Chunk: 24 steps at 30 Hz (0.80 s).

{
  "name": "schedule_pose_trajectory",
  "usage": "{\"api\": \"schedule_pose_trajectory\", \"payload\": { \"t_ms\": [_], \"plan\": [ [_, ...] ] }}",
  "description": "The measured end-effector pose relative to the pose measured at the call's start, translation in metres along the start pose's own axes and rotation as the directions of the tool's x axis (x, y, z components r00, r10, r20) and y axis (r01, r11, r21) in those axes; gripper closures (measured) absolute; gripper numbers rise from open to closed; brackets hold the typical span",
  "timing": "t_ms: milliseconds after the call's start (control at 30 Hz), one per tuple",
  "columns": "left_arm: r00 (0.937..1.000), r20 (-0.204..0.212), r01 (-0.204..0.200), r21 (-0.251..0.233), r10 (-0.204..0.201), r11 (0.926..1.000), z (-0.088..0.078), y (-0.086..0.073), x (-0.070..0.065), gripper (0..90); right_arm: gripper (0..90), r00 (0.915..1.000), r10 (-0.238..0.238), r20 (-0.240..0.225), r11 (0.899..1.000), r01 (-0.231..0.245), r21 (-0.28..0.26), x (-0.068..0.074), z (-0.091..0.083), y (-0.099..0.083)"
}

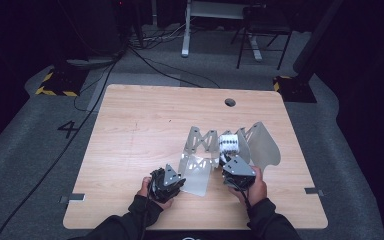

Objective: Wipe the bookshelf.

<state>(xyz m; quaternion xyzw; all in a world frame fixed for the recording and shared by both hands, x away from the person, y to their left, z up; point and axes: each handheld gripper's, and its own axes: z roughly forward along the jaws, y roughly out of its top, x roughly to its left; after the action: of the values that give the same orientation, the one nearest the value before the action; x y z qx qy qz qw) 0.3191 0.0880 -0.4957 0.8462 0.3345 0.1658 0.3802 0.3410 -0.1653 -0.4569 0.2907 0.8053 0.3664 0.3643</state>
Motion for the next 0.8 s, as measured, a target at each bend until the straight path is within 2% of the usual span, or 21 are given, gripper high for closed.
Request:
{"api": "schedule_pose_trajectory", "payload": {
  "t_ms": [33,67,100,267,367,433,467,500,567,667,800],
  "plan": [
    [1.0000,0.001,0.001,0.000,-0.001,1.0000,0.000,0.000,0.000,75.6,78.5,0.9989,0.011,-0.046,0.999,-0.009,0.051,0.005,0.009,-0.008],
    [1.0000,0.001,0.001,0.000,-0.001,1.0000,0.000,0.000,0.000,75.5,78.5,0.9989,0.011,-0.046,0.999,-0.009,0.051,0.005,0.009,-0.008],
    [1.0000,0.002,-0.003,-0.002,0.003,1.0000,0.000,0.000,0.000,75.5,78.6,0.9969,-0.002,-0.078,0.996,0.010,0.091,0.011,0.015,-0.015],
    [1.0000,0.004,-0.005,-0.001,0.005,1.0000,0.000,0.000,0.000,75.5,78.5,0.9937,0.008,-0.112,0.995,0.004,0.103,0.014,0.012,-0.020],
    [1.0000,0.004,-0.006,-0.001,0.006,1.0000,0.000,0.000,0.000,75.5,78.5,0.9925,0.012,-0.122,0.995,0.000,0.099,0.013,0.003,-0.020],
    [1.0000,0.004,-0.006,-0.002,0.006,1.0000,0.000,0.000,0.000,75.5,78.5,0.9935,0.018,-0.112,0.998,-0.010,0.069,0.010,-0.007,-0.017],
    [1.0000,0.003,-0.006,0.000,0.006,1.0000,0.000,0.000,-0.001,75.3,78.5,0.9951,0.034,-0.093,0.999,-0.032,0.027,0.005,-0.017,-0.010],
    [1.0000,0.003,-0.006,0.000,0.006,1.0000,0.000,0.000,-0.001,74.9,78.5,0.9951,0.034,-0.093,0.999,-0.032,0.027,0.005,-0.017,-0.010],
    [1.0000,0.000,-0.009,0.000,0.009,1.0000,0.001,0.001,-0.002,74.6,78.5,0.9964,0.048,-0.069,0.998,-0.050,-0.034,-0.002,-0.032,-0.001],
    [0.9999,0.004,-0.013,-0.003,0.013,0.9999,0.001,0.001,-0.002,74.2,78.5,0.9979,0.050,-0.040,0.992,-0.054,-0.113,-0.008,-0.055,0.014],
    [0.9999,0.007,-0.013,-0.006,0.013,0.9999,0.001,0.001,-0.002,74.1,78.5,0.9979,0.054,-0.035,0.979,-0.060,-0.196,-0.007,-0.079,0.032]
  ]
}}
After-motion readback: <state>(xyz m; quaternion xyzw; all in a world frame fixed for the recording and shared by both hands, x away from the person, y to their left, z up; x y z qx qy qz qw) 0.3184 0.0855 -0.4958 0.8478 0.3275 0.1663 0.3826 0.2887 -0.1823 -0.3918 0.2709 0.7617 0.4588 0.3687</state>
